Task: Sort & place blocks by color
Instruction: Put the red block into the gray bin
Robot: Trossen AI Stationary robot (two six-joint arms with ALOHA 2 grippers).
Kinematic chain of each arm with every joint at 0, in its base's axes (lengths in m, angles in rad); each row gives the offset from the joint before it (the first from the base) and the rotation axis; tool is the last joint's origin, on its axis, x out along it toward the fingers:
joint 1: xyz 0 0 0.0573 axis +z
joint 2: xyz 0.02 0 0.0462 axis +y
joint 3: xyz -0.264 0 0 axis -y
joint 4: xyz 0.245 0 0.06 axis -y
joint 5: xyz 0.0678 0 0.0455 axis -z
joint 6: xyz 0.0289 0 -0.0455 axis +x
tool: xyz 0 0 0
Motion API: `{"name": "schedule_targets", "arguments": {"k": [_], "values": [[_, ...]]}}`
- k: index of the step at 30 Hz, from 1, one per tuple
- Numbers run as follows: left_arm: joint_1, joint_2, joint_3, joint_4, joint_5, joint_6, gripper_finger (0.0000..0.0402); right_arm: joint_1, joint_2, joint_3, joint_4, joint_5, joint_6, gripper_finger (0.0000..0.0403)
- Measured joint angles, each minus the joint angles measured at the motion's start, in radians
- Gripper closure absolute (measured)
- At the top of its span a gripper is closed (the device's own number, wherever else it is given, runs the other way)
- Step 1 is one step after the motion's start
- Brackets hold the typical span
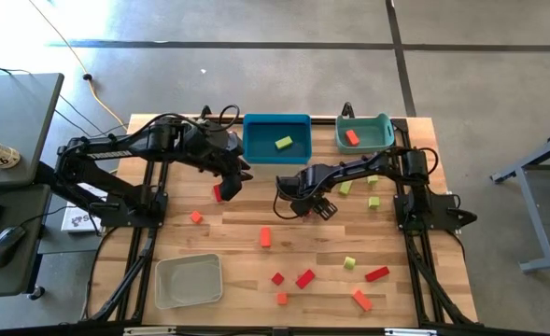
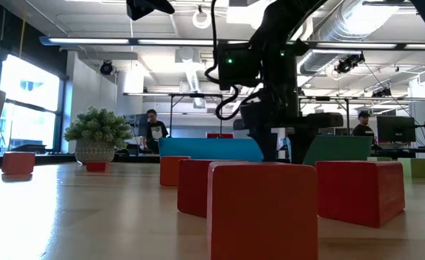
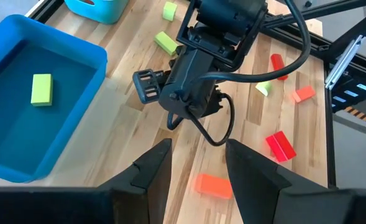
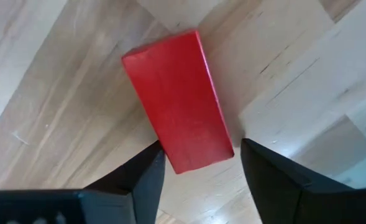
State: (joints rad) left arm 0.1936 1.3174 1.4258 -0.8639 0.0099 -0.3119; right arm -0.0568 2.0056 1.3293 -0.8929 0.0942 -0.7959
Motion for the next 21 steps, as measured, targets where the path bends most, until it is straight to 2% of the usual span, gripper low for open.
{"name": "schedule_targets", "arguments": {"k": [11,21], "values": [[0.000,0.000,0.000,0.000,0.000,0.001,0.0261,0.006,0.000,-0.001,0.004,-0.021,0.005,0.0289],[0.000,0.000,0.000,0.000,0.000,0.033,0.0261,0.007,-0.002,-0.001,0.004,-0.027,0.059,0.0292]]}}
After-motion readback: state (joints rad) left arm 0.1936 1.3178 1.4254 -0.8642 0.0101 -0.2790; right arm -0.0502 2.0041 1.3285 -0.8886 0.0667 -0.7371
